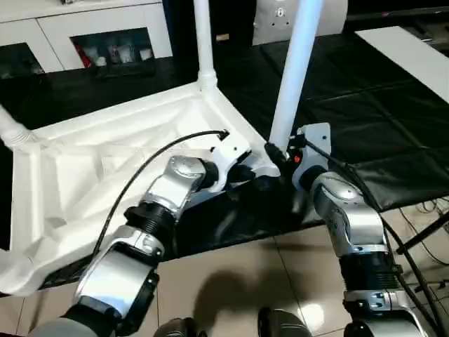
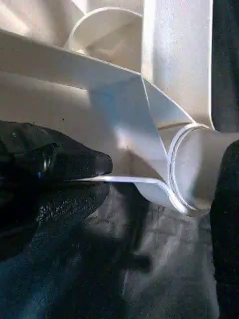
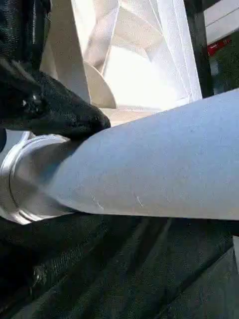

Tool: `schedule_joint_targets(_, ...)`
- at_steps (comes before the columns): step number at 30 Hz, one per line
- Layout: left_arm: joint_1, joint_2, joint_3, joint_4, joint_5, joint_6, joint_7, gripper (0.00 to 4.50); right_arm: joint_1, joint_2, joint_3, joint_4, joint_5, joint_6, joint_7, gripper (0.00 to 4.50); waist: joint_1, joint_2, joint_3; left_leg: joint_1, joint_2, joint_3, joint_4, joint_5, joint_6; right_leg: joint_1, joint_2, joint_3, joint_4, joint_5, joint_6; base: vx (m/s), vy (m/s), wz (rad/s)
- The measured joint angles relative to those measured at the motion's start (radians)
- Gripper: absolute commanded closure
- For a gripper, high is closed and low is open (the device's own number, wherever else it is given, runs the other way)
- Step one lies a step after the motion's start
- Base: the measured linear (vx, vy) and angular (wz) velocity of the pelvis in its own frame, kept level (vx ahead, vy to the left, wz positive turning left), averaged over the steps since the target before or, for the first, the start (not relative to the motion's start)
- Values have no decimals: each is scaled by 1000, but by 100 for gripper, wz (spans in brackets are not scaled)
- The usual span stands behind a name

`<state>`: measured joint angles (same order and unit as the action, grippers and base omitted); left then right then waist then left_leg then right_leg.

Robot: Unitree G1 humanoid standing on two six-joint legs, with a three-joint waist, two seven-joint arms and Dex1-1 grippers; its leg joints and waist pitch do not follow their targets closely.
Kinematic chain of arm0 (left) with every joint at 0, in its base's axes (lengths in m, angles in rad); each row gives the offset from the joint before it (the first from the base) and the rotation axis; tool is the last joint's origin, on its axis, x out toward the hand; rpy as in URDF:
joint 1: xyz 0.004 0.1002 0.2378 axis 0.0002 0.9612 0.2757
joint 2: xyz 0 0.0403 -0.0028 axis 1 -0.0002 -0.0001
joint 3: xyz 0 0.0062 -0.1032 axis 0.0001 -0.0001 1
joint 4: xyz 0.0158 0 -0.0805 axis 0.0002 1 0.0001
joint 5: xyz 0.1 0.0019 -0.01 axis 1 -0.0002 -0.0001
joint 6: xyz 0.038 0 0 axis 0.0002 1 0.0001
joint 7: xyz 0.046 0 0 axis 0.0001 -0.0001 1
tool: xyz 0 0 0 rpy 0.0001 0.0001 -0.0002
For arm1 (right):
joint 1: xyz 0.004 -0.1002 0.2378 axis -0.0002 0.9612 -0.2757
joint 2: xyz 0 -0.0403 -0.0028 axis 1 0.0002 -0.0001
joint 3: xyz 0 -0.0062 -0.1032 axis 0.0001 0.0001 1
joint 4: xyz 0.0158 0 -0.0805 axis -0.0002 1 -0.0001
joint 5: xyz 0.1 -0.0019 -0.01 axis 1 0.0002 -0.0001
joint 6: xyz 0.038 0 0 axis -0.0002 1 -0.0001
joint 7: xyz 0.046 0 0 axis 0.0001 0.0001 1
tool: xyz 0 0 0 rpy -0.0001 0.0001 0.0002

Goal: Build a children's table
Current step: Rotate leg to tighten

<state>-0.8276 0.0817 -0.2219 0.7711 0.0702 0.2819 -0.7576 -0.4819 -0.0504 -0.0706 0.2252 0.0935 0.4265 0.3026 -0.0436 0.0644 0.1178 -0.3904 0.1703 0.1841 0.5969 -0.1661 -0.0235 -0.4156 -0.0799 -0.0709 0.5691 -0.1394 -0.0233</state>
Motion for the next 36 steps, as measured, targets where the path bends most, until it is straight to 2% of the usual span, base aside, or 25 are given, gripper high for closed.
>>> schedule_joint_targets(1, 0, 0, 0, 0, 2, -4, 0, 450, 0, 1, 0, 0, 0, -2, 0, 169, 0, 0, 0, 0, 0, 0, 0, -1, 0, 0, 0, 0, 0, 3, -3, 0, 0, 0)
schedule_joint_targets(4, 0, 8, -11, 0, 4, -25, -8, 450, 2, -2, 1, -8, 0, -4, 9, 147, 2, 0, 0, 0, 0, -1, -1, -2, -1, -1, 0, -1, 1, 4, -5, 0, 0, 0)
schedule_joint_targets(8, 8, 46, -36, -4, 4, -86, -83, 450, 57, -101, 34, -48, 24, -44, 159, 101, 14, 0, 0, -1, 1, -2, -3, -2, 1, -2, 1, -1, 1, 4, -6, 0, 0, 0)
schedule_joint_targets(10, 14, 61, -44, -12, 4, -104, -115, 450, 73, -137, 42, -63, 33, -49, 212, 101, 20, 0, 0, -1, 1, -2, -5, -2, 1, -3, 2, -2, 2, 4, -6, 0, 0, 0)
schedule_joint_targets(13, 32, 101, -55, -30, 3, -137, -175, 450, 106, -208, 66, -77, 43, -83, 311, 64, 27, 0, 0, 0, 2, -3, -6, -2, 0, -3, 3, -3, 3, 4, -5, 0, 0, 0)
schedule_joint_targets(16, 35, 137, -71, -31, 3, -170, -237, 450, 131, -273, 94, -76, 40, -130, 394, 64, 31, 0, 0, 0, 2, -4, -6, -2, 0, -3, 3, -3, 3, 4, -5, 0, 0, 0)
schedule_joint_targets(23, 62, 248, -112, -55, -14, -283, -481, 450, 144, -425, 94, -90, 137, -201, 711, 64, 55, 0, 0, 1, 2, -3, -5, -4, -4, -1, 3, -1, 3, 4, -5, 0, 0, 0)
schedule_joint_targets(28, 66, 283, -148, -77, -17, -324, -594, 450, 128, -465, 114, -67, 192, -197, 869, 64, 79, 0, 0, 2, 2, -2, -5, -4, -4, 0, 2, 0, 4, 4, -5, 0, 0, 0)
schedule_joint_targets(31, 66, 287, -157, -79, -17, -341, -621, 450, 122, -471, 131, -56, 203, -193, 920, 91, 85, 0, 0, 2, 2, -1, -5, -4, -4, 0, 2, 0, 4, 4, -5, 0, 0, 0)
schedule_joint_targets(35, 66, 295, -170, -82, -16, -356, -663, 450, 81, -494, 188, -14, 205, -195, 1019, 116, 86, 0, 0, 2, 2, -1, -4, -4, -4, 0, 2, 1, 5, 3, -5, 0, 0, 0)
schedule_joint_targets(36, 66, 296, -172, -83, -16, -357, -673, 450, 72, -494, 201, -5, 204, -196, 1036, 137, 87, -1, 0, 2, 2, -1, -4, -4, -4, 0, 2, 1, 5, 3, -5, 0, 0, 0)
